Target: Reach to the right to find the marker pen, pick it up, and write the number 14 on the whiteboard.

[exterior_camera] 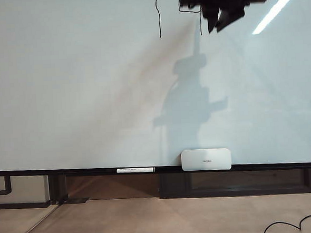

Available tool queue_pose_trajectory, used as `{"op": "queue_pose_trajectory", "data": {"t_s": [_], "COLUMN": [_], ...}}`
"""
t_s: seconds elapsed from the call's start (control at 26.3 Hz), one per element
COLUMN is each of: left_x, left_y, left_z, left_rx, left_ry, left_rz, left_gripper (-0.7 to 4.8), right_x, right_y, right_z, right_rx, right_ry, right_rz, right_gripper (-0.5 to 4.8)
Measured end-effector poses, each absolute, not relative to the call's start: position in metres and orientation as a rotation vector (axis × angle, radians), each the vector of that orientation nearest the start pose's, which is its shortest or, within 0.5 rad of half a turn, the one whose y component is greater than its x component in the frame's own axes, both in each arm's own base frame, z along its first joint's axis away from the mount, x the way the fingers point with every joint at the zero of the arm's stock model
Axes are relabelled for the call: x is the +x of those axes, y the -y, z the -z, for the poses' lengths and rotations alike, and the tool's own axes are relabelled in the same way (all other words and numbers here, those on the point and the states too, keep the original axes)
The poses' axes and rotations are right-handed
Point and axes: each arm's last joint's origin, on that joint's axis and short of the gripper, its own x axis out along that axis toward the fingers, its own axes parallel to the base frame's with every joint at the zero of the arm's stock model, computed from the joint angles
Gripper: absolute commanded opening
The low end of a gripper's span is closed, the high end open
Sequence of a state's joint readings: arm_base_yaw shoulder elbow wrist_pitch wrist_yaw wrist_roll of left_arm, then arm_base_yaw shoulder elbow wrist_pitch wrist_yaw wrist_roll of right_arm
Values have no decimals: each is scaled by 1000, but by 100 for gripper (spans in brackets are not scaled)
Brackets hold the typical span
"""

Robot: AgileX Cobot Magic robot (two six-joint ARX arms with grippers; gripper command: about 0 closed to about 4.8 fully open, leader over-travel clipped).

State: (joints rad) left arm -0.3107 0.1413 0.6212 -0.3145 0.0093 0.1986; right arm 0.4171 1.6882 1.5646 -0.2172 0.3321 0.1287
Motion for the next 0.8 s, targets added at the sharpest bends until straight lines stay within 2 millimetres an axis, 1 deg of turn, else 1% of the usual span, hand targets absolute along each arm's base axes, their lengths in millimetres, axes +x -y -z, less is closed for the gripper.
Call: {"op": "queue_pose_trajectory", "data": {"t_s": [0.11,0.27,0.34,0.38,0.42,0.49,0.57,0.61,0.72,0.8], "left_x": [36,27,16,12,5,-3,-14,-25,-38,-46], "left_y": [10,7,4,4,2,-1,-5,-10,-15,-19], "left_z": [-324,-324,-323,-323,-323,-325,-328,-333,-337,-336], "left_rx": [171,161,147,145,140,134,133,136,133,134], "left_ry": [126,24,-20,-22,-30,-41,-54,-63,-78,-94], "left_rz": [244,246,291,308,325,321,291,242,207,188], "left_gripper": [-6,-6,-6,-6,-6,-6,-6,-6,-6,-6], "right_x": [350,331,312,306,294,282,267,254,234,219], "right_y": [-145,-136,-130,-129,-125,-124,-120,-118,-117,-117], "right_z": [-378,-399,-415,-419,-429,-437,-446,-453,-463,-466], "right_rx": [10,21,7,2,-4,-3,-5,-9,-22,-31], "right_ry": [-296,-265,-248,-242,-228,-215,-208,-194,-162,-143], "right_rz": [-65,-67,-77,-81,-89,-101,-114,-128,-156,-189], "right_gripper": [-2,-2,-2,-2,-2,-2,-2,-2,-2,-2]}}
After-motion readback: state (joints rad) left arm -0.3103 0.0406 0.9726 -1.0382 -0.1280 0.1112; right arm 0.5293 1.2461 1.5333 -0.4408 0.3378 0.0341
